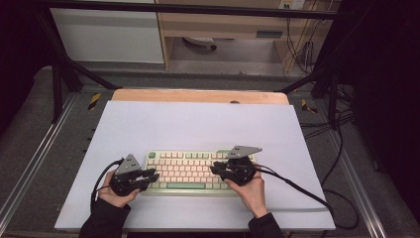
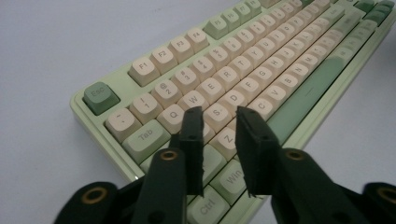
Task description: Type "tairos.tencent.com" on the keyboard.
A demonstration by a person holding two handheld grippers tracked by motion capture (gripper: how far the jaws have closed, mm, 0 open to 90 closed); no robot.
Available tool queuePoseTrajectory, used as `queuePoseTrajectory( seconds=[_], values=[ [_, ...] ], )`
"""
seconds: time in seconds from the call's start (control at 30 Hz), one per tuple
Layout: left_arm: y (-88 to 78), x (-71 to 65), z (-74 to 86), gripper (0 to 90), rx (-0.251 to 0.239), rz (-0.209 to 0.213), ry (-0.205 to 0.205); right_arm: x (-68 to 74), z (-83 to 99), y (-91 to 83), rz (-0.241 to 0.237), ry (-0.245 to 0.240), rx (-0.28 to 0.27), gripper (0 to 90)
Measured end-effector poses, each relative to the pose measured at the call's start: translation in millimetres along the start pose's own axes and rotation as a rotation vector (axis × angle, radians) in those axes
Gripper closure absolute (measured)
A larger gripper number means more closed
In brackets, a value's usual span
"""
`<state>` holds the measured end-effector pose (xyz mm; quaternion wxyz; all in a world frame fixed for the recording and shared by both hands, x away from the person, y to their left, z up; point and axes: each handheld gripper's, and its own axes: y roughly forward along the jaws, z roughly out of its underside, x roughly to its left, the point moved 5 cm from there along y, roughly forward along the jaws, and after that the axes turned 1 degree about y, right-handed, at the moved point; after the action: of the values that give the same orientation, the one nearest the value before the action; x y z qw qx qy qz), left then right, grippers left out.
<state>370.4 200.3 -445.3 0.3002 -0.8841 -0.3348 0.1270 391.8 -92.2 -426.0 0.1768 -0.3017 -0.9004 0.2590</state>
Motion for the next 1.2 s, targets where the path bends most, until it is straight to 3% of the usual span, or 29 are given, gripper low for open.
queuePoseTrajectory(
  seconds=[0.3,0.5,0.77,1.0,1.2],
  values=[
    [-8.6,7.4,2.6,41.3,0.004,-0.014,-0.003,-27.0,18.1,-28.7,0.071,0.005,-0.004,34.2],
    [-13.4,13.7,12.7,26.8,0.023,-0.021,-0.015,-45.7,32.5,-47.1,0.108,0.041,-0.023,17.9],
    [-16.0,16.8,23.3,7.5,0.044,-0.032,-0.01,-61.3,55.2,-62.1,0.108,0.072,-0.016,7.1],
    [-17.5,19.8,30.3,6.0,0.038,-0.025,-0.026,-68.8,76.8,-70.0,0.095,0.119,0.0,2.9],
    [-17.6,20.6,34.5,6.0,0.043,-0.014,-0.022,-70.9,83.5,-71.9,0.091,0.134,0.019,0.9]
  ],
)
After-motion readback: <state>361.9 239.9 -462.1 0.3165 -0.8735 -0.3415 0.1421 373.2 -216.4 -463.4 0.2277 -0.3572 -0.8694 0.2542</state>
